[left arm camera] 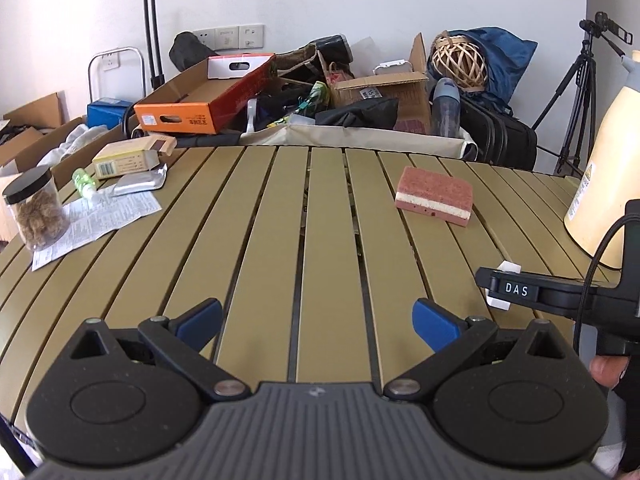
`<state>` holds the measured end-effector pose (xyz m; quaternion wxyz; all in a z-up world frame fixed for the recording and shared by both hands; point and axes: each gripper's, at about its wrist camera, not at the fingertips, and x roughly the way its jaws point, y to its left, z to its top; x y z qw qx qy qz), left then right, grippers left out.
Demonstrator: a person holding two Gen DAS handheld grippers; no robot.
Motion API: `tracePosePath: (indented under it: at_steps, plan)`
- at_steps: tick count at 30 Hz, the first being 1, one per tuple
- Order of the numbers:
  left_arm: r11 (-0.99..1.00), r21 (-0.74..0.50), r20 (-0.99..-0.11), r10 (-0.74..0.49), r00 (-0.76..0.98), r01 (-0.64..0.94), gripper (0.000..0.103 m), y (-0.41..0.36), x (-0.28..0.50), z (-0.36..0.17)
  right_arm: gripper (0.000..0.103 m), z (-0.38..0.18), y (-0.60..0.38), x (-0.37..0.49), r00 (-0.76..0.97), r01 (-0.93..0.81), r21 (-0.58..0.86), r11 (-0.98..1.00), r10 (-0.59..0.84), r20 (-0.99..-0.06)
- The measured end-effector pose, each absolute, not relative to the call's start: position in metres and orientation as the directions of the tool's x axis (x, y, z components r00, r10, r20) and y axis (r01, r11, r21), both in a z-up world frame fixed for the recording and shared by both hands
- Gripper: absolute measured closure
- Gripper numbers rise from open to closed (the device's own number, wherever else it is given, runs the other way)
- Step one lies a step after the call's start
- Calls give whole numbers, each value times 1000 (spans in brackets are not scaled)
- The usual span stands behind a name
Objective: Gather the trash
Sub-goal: 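Grasp the small white block with the right gripper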
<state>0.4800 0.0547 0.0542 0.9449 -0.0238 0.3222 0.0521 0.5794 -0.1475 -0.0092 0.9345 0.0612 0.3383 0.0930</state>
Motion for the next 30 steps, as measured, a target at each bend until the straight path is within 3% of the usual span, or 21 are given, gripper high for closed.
tracePosePath:
  at_steps: [1,4,11,23,30]
  plan:
    - [994,-10,-611,81,788,-110,0,54,482,54,79,-10,-148,581,748,-144,187,972,231,-622]
    - [995,-5,-610,77,788,-101,0,49,488,54,84,-9,-148,579,749,-163,186,969,244,-616]
    - [997,-8,-612,52,789,-72,0,35,511,57,85,3,-169,571,805,-144,190,971,227,-549]
    - [998,42,-583,-10,813,43,0,-21,593,72,85,12,-271,568,885,43,294,955,100,-454]
    - [996,54,-620,-25,785,74,0,-45,656,54,85,13,-327,563,912,117,345,931,37,-409]
